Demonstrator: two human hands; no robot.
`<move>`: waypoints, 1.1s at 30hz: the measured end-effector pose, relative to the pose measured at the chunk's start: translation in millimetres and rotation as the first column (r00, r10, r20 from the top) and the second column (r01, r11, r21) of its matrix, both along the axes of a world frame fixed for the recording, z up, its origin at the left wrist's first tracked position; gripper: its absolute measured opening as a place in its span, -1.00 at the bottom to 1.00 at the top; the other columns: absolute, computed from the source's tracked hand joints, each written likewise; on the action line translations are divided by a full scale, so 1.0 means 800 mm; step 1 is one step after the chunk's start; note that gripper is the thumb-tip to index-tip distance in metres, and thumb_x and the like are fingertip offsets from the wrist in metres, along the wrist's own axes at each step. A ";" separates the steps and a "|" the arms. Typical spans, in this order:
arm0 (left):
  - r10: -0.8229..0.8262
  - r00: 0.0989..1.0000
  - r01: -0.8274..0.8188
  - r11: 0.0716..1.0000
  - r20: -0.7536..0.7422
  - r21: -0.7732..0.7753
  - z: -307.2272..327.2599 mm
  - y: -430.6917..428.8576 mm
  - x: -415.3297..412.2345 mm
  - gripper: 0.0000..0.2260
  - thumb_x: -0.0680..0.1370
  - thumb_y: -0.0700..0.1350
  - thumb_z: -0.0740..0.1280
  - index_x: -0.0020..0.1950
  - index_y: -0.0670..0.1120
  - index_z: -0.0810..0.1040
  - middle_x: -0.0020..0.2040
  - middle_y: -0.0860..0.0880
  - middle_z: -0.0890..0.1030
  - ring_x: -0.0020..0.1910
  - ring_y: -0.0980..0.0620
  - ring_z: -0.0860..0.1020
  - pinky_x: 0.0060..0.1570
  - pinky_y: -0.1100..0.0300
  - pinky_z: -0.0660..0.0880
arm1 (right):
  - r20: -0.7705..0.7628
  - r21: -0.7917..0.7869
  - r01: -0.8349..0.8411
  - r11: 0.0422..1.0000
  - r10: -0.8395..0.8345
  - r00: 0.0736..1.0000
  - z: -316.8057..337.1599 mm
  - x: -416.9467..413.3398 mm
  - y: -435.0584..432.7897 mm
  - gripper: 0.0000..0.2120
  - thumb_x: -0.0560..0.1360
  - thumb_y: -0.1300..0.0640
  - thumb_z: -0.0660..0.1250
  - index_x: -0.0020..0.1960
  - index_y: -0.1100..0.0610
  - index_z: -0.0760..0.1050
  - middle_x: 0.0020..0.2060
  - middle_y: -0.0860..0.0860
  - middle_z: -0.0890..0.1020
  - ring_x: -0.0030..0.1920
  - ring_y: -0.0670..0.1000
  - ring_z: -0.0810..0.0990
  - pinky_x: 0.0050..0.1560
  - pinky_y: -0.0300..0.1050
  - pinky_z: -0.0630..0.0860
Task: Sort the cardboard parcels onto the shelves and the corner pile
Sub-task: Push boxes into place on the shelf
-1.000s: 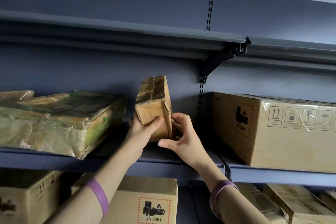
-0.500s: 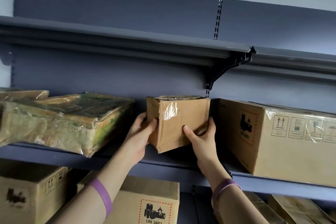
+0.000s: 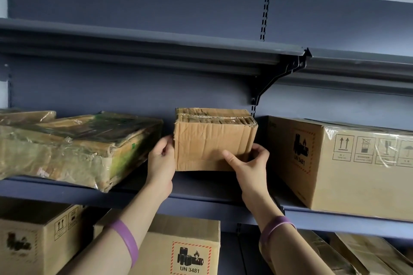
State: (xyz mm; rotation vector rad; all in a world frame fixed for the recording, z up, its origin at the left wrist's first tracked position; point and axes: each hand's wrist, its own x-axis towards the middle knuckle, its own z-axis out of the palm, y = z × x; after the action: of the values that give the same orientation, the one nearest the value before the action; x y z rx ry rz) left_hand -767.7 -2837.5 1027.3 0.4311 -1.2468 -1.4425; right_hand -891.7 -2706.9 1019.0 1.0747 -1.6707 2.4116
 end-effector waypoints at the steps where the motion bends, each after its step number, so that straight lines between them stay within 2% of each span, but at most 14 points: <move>1: -0.014 1.000 0.015 0.999 -0.014 0.052 0.003 0.001 0.001 -0.65 0.63 0.16 0.22 0.35 0.04 0.51 0.31 0.05 0.56 0.22 0.11 0.51 0.18 0.23 0.42 | -0.005 -0.004 -0.004 1.000 0.004 1.000 0.000 0.001 0.000 -0.30 0.32 0.13 0.59 0.28 0.04 0.24 0.12 -0.13 0.42 0.10 -0.17 0.47 0.00 -0.34 0.43; 3: -0.097 0.995 0.098 0.989 -0.016 0.110 0.005 0.001 0.001 -0.23 0.44 0.48 0.17 0.50 0.02 0.39 0.46 0.02 0.44 0.42 0.00 0.40 0.45 -0.04 0.28 | -0.018 0.001 -0.012 1.000 0.012 1.000 0.000 0.002 0.000 -0.32 0.34 0.12 0.58 0.29 0.03 0.24 0.14 -0.08 0.44 0.14 -0.12 0.49 0.04 -0.31 0.44; 4: -0.132 0.991 0.132 0.985 -0.015 0.109 0.006 0.003 0.001 -0.15 0.39 0.53 0.14 0.53 0.04 0.34 0.50 0.02 0.39 0.46 -0.02 0.35 0.48 -0.11 0.23 | -0.025 0.002 -0.015 1.000 0.016 1.000 0.000 0.002 0.000 -0.33 0.35 0.12 0.57 0.29 0.03 0.24 0.17 -0.03 0.45 0.15 -0.09 0.50 0.05 -0.30 0.45; 7: -0.168 0.986 0.165 0.980 0.019 0.107 0.013 0.006 -0.003 -0.24 0.49 0.44 0.16 0.58 0.07 0.22 0.52 0.08 0.30 0.47 0.01 0.29 0.48 -0.13 0.24 | -0.036 0.015 -0.034 0.999 0.035 0.999 0.001 0.006 -0.001 -0.29 0.41 0.04 0.51 0.41 0.02 0.19 0.28 0.09 0.42 0.23 -0.02 0.49 0.05 -0.33 0.43; 9: -0.151 0.987 0.146 0.985 0.057 0.089 0.020 0.000 -0.003 -0.34 0.51 0.34 0.27 0.53 0.06 0.29 0.35 0.08 0.39 0.30 0.04 0.38 0.43 -0.11 0.32 | -0.023 0.046 -0.052 0.998 0.053 0.998 0.002 0.007 -0.001 -0.15 0.36 -0.21 0.48 0.49 -0.03 0.14 0.34 0.10 0.36 0.31 0.01 0.42 0.13 -0.27 0.37; 13: -0.121 0.982 0.126 0.992 0.141 -0.027 0.021 -0.015 0.001 -0.59 0.45 0.28 0.41 0.20 0.12 0.52 0.02 0.16 0.52 -0.04 0.17 0.48 0.33 -0.06 0.45 | 0.019 0.074 -0.081 0.994 0.079 0.997 0.002 0.005 -0.003 -0.04 0.23 -0.52 0.31 0.48 -0.10 0.18 0.39 0.02 0.32 0.33 -0.04 0.38 0.31 -0.15 0.28; 16: -0.133 0.975 0.150 0.985 0.177 -0.084 0.008 -0.019 0.002 -0.37 0.40 0.27 0.42 0.42 0.10 0.44 0.31 0.09 0.51 0.14 0.17 0.51 0.28 0.00 0.48 | 0.063 0.087 -0.099 0.991 0.094 0.994 0.002 0.001 -0.006 0.05 0.12 -0.61 0.29 0.47 -0.11 0.19 0.42 -0.03 0.34 0.37 -0.03 0.38 0.45 -0.05 0.25; 18: -0.117 0.969 0.139 0.986 0.219 -0.090 0.006 -0.022 0.002 -0.55 0.50 0.20 0.40 0.36 0.15 0.47 0.27 0.13 0.52 0.21 0.05 0.51 0.25 0.07 0.42 | 0.066 0.073 -0.105 0.992 0.100 0.993 0.002 0.001 -0.006 -0.04 0.21 -0.54 0.33 0.45 -0.09 0.21 0.40 -0.01 0.40 0.35 -0.05 0.42 0.44 -0.06 0.28; 22: -0.118 0.953 0.139 0.989 0.281 -0.057 0.008 -0.022 0.004 -0.81 0.52 0.10 0.39 0.11 0.15 0.54 0.12 0.15 0.55 0.24 -0.03 0.49 0.28 0.06 0.34 | 0.055 0.041 -0.073 0.997 0.070 0.996 0.003 0.003 -0.004 -0.47 0.48 -0.09 0.41 0.35 -0.03 0.27 0.23 -0.01 0.54 0.21 -0.08 0.54 0.36 -0.07 0.42; 24: -0.112 0.951 0.137 0.988 0.288 -0.070 0.010 -0.020 0.005 -0.96 0.54 0.00 0.36 -0.04 0.09 0.53 -0.01 0.16 0.54 0.18 -0.04 0.50 0.17 0.09 0.33 | 0.056 0.042 -0.082 0.996 0.079 0.995 0.002 0.002 -0.005 -0.51 0.49 0.01 0.42 0.32 -0.03 0.27 0.18 -0.03 0.55 0.19 -0.04 0.56 0.35 -0.01 0.46; 27: -0.133 0.951 0.153 0.987 0.279 -0.048 0.008 -0.024 0.003 -0.74 0.47 0.13 0.38 0.08 0.05 0.50 0.11 0.13 0.52 0.32 -0.04 0.43 0.18 0.07 0.29 | 0.049 0.059 -0.107 0.993 0.104 0.993 0.000 -0.001 -0.006 -0.53 0.51 0.10 0.42 0.31 -0.06 0.27 0.22 0.02 0.54 0.20 -0.01 0.56 0.30 -0.03 0.50; 30: -0.213 0.959 0.205 0.977 0.188 0.063 0.011 -0.024 0.003 -0.12 0.32 0.48 0.32 0.54 0.07 0.28 0.49 0.13 0.31 0.50 0.04 0.25 0.46 -0.02 0.17 | 0.012 0.072 -0.108 0.992 0.108 0.994 -0.001 -0.001 -0.006 -0.54 0.54 0.22 0.38 0.28 -0.10 0.26 0.24 0.03 0.52 0.22 -0.01 0.54 0.24 -0.07 0.52; 31: -0.209 0.965 0.200 0.977 0.158 0.070 0.012 -0.026 0.002 -0.05 0.30 0.52 0.31 0.58 0.08 0.22 0.54 0.12 0.26 0.51 0.04 0.23 0.49 -0.03 0.14 | -0.011 0.086 -0.100 0.991 0.101 0.995 -0.002 -0.002 -0.005 -0.53 0.55 0.26 0.37 0.28 -0.11 0.26 0.24 0.02 0.51 0.23 -0.01 0.53 0.26 -0.06 0.50; 33: -0.201 0.967 0.192 0.979 0.154 0.076 0.012 -0.024 0.002 -0.18 0.44 0.42 0.30 0.58 0.04 0.21 0.53 0.08 0.28 0.50 0.01 0.26 0.43 0.01 0.17 | -0.065 0.115 -0.074 0.991 0.082 0.995 -0.004 -0.002 -0.004 -0.51 0.54 0.28 0.37 0.29 -0.12 0.26 0.24 -0.01 0.50 0.27 -0.01 0.50 0.33 -0.01 0.46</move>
State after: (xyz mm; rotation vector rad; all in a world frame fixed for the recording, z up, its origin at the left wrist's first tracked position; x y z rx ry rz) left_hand -766.5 -2856.9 1037.1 0.4835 -1.4091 -1.6432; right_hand -893.5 -2709.9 1015.9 1.2470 -1.7945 2.3197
